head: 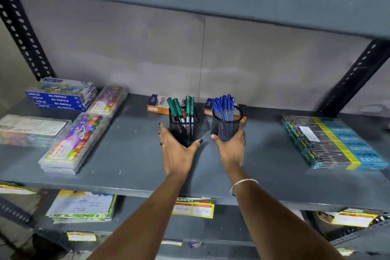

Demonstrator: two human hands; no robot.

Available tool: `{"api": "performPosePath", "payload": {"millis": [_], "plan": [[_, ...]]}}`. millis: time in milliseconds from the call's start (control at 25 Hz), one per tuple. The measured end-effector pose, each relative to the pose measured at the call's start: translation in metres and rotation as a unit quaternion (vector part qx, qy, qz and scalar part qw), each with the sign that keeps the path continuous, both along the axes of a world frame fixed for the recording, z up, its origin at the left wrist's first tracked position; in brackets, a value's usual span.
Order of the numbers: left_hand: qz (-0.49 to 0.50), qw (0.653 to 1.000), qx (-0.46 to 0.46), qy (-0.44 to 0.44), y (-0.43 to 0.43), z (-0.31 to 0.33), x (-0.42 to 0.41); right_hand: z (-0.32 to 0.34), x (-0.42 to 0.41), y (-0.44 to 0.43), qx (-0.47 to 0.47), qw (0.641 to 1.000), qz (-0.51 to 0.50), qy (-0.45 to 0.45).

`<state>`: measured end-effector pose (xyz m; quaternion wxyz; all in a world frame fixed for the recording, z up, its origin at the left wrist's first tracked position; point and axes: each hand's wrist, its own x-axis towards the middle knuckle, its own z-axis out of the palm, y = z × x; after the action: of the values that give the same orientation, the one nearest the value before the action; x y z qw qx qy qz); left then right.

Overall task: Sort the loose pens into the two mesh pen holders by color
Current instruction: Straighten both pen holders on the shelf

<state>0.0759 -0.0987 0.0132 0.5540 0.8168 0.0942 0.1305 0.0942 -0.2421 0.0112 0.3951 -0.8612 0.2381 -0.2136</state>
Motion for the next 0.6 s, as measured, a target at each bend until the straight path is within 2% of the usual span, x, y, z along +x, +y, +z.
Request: {"api": "performPosePath", "payload": {"millis": [320, 600], "plan": [[0.090, 0.995, 0.024, -0.021, -0.020, -0.001, 0.019, -0.003, 0.001, 0.000, -0.014, 1.000, 0.005, 0.005], [0.055, 0.998, 0.001, -0.023, -0.011, 0.004, -0.023, 0.011, -0.049, -0.004, -0.005, 0.998, 0.040, 0.052]]}}
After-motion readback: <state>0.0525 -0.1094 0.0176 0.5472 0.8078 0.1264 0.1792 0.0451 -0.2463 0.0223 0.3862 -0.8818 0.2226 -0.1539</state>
